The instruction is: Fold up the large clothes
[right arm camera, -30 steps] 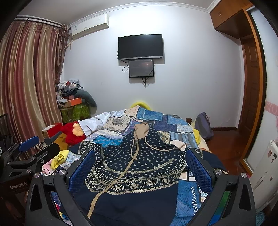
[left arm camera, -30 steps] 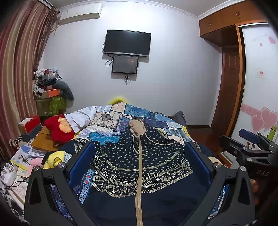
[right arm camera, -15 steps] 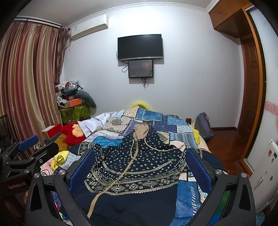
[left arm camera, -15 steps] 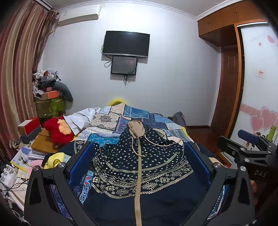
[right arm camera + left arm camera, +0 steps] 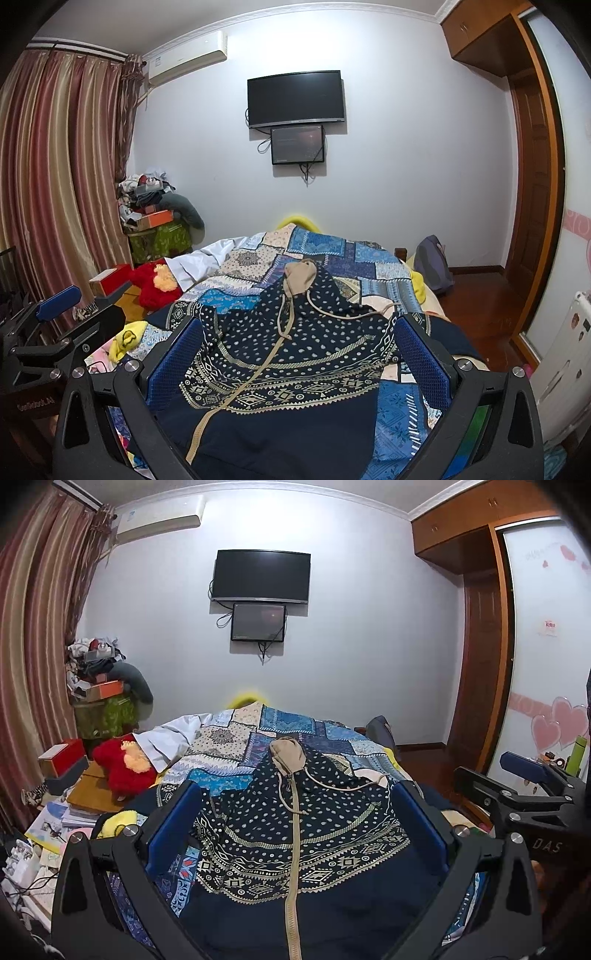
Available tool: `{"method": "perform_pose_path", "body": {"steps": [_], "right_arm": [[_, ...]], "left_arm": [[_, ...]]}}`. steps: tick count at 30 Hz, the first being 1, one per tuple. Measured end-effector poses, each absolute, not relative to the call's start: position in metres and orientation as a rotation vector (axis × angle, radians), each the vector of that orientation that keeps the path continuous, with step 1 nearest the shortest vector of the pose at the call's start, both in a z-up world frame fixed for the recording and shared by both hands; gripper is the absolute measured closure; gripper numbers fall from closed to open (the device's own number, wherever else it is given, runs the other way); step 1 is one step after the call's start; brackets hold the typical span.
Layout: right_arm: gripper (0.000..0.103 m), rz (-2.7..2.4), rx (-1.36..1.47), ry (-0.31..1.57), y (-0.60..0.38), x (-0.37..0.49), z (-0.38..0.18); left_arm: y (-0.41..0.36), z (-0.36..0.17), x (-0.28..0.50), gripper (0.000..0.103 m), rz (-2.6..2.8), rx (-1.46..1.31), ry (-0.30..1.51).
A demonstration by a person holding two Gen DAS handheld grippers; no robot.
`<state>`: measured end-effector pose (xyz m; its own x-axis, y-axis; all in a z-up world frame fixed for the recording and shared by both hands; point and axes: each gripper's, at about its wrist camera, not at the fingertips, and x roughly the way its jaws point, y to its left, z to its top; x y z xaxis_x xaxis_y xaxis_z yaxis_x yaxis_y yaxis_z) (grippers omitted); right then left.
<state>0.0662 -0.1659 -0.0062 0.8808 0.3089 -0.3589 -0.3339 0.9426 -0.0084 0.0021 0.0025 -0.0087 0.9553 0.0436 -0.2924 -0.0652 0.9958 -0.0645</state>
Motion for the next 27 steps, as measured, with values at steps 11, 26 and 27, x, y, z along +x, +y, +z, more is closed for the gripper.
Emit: {"method": "perform_pose_path", "body": {"steps": [11,26,27], "right_arm": [[0.0,0.337,-0.069,0.366,-0.165,0.066,-0.007],[0.0,0.343,-0.083,0.428,-0.151,0.108,-0.029],[0.0,0.341,-0.089,0.436,-0.149,0.116,-0.032]], "left_arm": [[0.004,-0.009,0.004,0.0,0.053,-0.08,0.301],[0.046,-0.026,0.046,0.0,0.113,-0.131,0.37],[0.054,-0.029,0.054,0.0,0.129,-0.136,0.382]]}}
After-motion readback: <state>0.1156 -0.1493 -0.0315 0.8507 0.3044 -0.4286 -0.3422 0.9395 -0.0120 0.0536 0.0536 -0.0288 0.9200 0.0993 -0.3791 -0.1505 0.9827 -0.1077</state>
